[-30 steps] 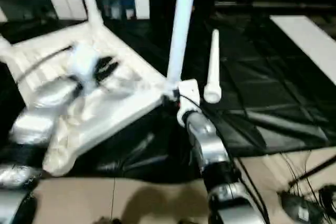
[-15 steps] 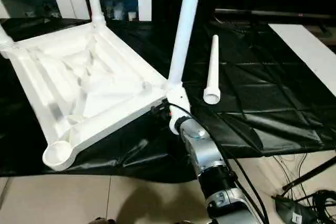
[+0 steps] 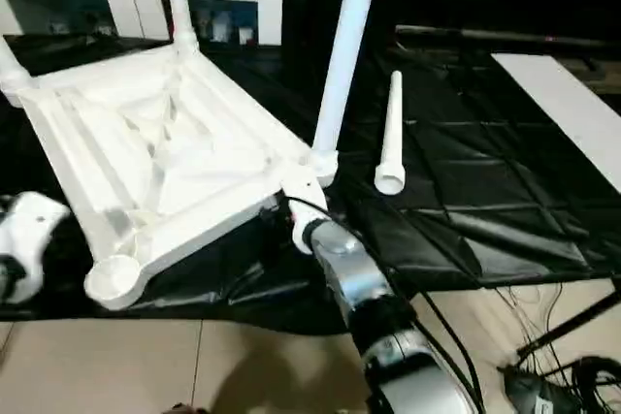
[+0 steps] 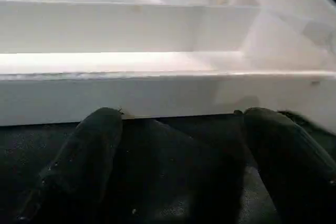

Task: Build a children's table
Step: Rotate table base

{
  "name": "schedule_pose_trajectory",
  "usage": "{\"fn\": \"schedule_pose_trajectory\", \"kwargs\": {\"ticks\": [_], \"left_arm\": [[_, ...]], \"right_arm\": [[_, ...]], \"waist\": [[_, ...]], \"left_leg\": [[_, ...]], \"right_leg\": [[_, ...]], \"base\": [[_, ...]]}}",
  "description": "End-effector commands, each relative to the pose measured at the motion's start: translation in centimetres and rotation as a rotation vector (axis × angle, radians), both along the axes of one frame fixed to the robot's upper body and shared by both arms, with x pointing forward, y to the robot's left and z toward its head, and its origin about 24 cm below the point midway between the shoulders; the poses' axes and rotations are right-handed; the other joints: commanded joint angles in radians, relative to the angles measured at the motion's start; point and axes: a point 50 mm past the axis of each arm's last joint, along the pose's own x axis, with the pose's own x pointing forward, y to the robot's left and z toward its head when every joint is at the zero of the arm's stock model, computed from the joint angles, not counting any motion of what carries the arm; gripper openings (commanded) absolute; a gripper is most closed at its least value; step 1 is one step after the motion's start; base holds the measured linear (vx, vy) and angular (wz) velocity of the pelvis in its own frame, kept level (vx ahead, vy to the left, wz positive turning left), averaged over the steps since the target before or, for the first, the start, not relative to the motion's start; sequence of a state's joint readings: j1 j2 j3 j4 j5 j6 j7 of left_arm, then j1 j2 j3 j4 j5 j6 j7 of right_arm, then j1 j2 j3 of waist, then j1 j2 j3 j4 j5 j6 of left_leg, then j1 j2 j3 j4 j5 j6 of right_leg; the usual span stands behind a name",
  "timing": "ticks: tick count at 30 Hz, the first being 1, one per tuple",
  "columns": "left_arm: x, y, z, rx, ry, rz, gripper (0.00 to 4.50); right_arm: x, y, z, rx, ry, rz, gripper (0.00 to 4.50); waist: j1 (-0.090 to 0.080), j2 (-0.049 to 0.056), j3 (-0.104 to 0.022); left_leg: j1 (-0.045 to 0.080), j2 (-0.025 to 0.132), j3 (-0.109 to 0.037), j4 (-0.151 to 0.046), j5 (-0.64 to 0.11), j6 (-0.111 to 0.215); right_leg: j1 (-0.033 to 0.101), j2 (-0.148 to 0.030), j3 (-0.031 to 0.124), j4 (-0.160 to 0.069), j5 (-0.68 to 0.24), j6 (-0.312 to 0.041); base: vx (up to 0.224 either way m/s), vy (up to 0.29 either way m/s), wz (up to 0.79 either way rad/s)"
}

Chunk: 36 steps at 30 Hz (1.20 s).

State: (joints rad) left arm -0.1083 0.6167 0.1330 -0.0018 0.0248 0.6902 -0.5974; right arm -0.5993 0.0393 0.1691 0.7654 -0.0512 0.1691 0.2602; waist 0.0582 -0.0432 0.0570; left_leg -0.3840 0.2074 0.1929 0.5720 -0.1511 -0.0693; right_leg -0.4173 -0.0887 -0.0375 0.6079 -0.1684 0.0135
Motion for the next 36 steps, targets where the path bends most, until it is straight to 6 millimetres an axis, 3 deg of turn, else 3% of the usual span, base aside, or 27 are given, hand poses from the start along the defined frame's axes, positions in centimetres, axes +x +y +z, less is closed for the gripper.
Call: {"fn": "schedule_pose_trajectory", "kwargs": {"ticks": [1, 8, 11, 15, 21, 22, 23, 24, 25, 26, 27, 29, 30, 32, 33, 34, 35, 36], "left_arm": [[0.2, -1.3, -0.5, -0.018, 0.026, -0.067, 1.06], [1.1, -4.0, -0.1, -0.088, 0.003, -0.182, 1.06], [2.4, -6.5, 0.1, -0.128, -0.039, -0.255, 1.06], [4.1, -9.0, -0.3, -0.152, -0.078, -0.297, 1.06], [6.1, -11.5, -0.7, -0.158, -0.148, -0.340, 1.06], [6.3, -11.9, -0.8, -0.148, -0.158, -0.348, 1.06], [6.8, -12.2, -0.8, -0.139, -0.165, -0.347, 1.06], [8.0, -13.0, -0.8, -0.109, -0.198, -0.342, 1.06], [8.4, -13.1, -0.7, -0.092, -0.211, -0.334, 1.06], [8.8, -13.3, -0.7, -0.072, -0.226, -0.325, 1.06], [10.0, -13.6, -0.3, -0.002, -0.284, -0.303, 1.06], [11.1, -13.9, 0.2, 0.020, -0.335, -0.271, 1.06], [11.5, -14.0, 0.4, 0.020, -0.352, -0.253, 1.06], [12.2, -14.4, 1.0, 0.020, -0.395, -0.232, 1.06], [12.3, -14.5, 1.1, 0.018, -0.401, -0.230, 1.06], [12.5, -14.6, 1.3, 0.012, -0.417, -0.226, 1.06], [12.6, -14.8, 1.6, 0.011, -0.439, -0.212, 1.06], [12.8, -14.8, 1.7, 0.012, -0.448, -0.206, 1.06]], "right_arm": [[0.4, 0.3, 0.3, -0.013, -0.016, 0.006, 3.99], [0.8, 0.4, 0.4, -0.005, -0.025, 0.010, 3.99], [1.0, 0.4, 0.6, -0.004, -0.042, 0.028, 3.99], [1.4, 0.1, 1.1, -0.009, -0.063, 0.016, 3.99], [2.0, -0.9, 2.0, -0.006, -0.108, -0.023, 3.99], [2.1, -1.1, 2.1, -0.005, -0.116, -0.030, 3.99], [2.2, -1.4, 2.4, -0.003, -0.127, -0.041, 3.99], [2.5, -2.0, 2.9, 0.011, -0.149, -0.072, 3.99], [2.5, -2.2, 3.1, 0.014, -0.155, -0.081, 3.99], [2.6, -2.4, 3.3, 0.017, -0.161, -0.091, 3.99], [2.8, -2.9, 3.7, 0.025, -0.176, -0.117, 3.99], [3.0, -3.2, 4.0, 0.028, -0.187, -0.133, 3.99], [3.0, -3.4, 4.1, 0.028, -0.191, -0.138, 3.99], [3.1, -3.7, 4.3, 0.028, -0.199, -0.151, 3.99], [3.1, -3.7, 4.4, 0.028, -0.200, -0.153, 3.99], [3.1, -3.8, 4.5, 0.029, -0.203, -0.156, 3.99], [3.1, -3.9, 4.6, 0.032, -0.208, -0.163, 3.99], [3.1, -3.9, 4.6, 0.033, -0.210, -0.166, 3.99]], "waist": [[0.000, 0.039, -0.064], [0.000, 0.044, -0.065], [0.001, 0.046, -0.064], [0.004, 0.046, -0.064], [-0.002, 0.036, -0.067], [0.002, 0.038, -0.070], [-0.002, 0.033, -0.070], [0.002, 0.034, -0.070], [0.005, 0.034, -0.075], [0.006, 0.033, -0.071], [0.005, 0.032, -0.072], [0.006, 0.036, -0.075], [0.004, 0.033, -0.074], [0.003, 0.039, -0.076], [0.005, 0.033, -0.078], [0.003, 0.033, -0.078], [0.005, 0.042, -0.079], [0.004, 0.038, -0.081]], "left_leg": [[0.033, 0.010, -0.013, -0.070, -0.421, -0.066], [0.032, 0.011, -0.018, -0.072, -0.428, -0.074], [0.037, 0.012, -0.016, -0.070, -0.455, -0.076], [0.030, 0.010, -0.019, -0.070, -0.450, -0.075], [0.022, 0.006, -0.017, -0.066, -0.410, -0.058], [0.027, 0.008, -0.017, -0.063, -0.405, -0.058], [0.021, 0.008, -0.016, -0.063, -0.387, -0.053], [0.025, 0.007, -0.014, -0.062, -0.378, -0.049], [0.029, 0.008, -0.012, -0.058, -0.360, -0.045], [0.025, 0.005, -0.012, -0.060, -0.354, -0.042], [0.017, 0.005, -0.015, -0.062, -0.342, -0.043], [0.022, 0.006, -0.017, -0.060, -0.349, -0.046], [0.017, 0.003, -0.018, -0.061, -0.345, -0.046], [0.019, 0.005, -0.017, -0.058, -0.333, -0.047], [0.016, 0.004, -0.016, -0.056, -0.312, -0.043], [0.012, 0.003, -0.015, -0.055, -0.289, -0.035], [0.013, 0.002, -0.016, -0.053, -0.281, -0.034], [0.013, 0.004, -0.014, -0.052, -0.271, -0.031]], "right_leg": [[0.024, -0.027, 0.029, -0.074, -0.265, -0.162], [0.026, -0.025, 0.025, -0.070, -0.276, -0.164], [0.021, -0.025, 0.026, -0.075, -0.294, -0.165], [0.028, -0.029, 0.024, -0.075, -0.309, -0.157], [0.033, -0.029, 0.024, -0.080, -0.315, -0.146], [0.032, -0.030, 0.024, -0.078, -0.306, -0.148], [0.034, -0.030, 0.025, -0.075, -0.286, -0.152], [0.032, -0.027, 0.024, -0.079, -0.289, -0.147], [0.031, -0.028, 0.026, -0.074, -0.258, -0.151], [0.030, -0.025, 0.025, -0.078, -0.256, -0.149], [0.038, -0.027, 0.024, -0.074, -0.251, -0.145], [0.038, -0.030, 0.023, -0.075, -0.258, -0.136], [0.041, -0.030, 0.021, -0.077, -0.264, -0.138], [0.041, -0.030, 0.022, -0.073, -0.233, -0.152], [0.046, -0.031, 0.021, -0.070, -0.206, -0.161], [0.048, -0.031, 0.021, -0.067, -0.178, -0.173], [0.049, -0.030, 0.020, -0.065, -0.164, -0.177], [0.050, -0.030, 0.020, -0.064, -0.143, -0.182]], "base": [[0.000, 0.000, 0.00], [0.000, 0.000, 0.00], [0.000, 0.000, 0.00], [0.000, 0.000, 0.00], [0.000, 0.000, 0.00], [0.000, 0.000, 0.00], [0.000, 0.000, 0.00], [0.000, 0.000, 0.00], [0.000, 0.000, 0.00], [0.000, 0.000, 0.00], [0.000, 0.000, 0.00], [0.000, 0.000, 0.00], [0.000, 0.000, 0.00], [0.000, 0.000, 0.00], [0.000, 0.000, 0.00], [0.000, 0.000, 0.00], [0.000, 0.000, 0.00], [0.000, 0.000, 0.00]]}}
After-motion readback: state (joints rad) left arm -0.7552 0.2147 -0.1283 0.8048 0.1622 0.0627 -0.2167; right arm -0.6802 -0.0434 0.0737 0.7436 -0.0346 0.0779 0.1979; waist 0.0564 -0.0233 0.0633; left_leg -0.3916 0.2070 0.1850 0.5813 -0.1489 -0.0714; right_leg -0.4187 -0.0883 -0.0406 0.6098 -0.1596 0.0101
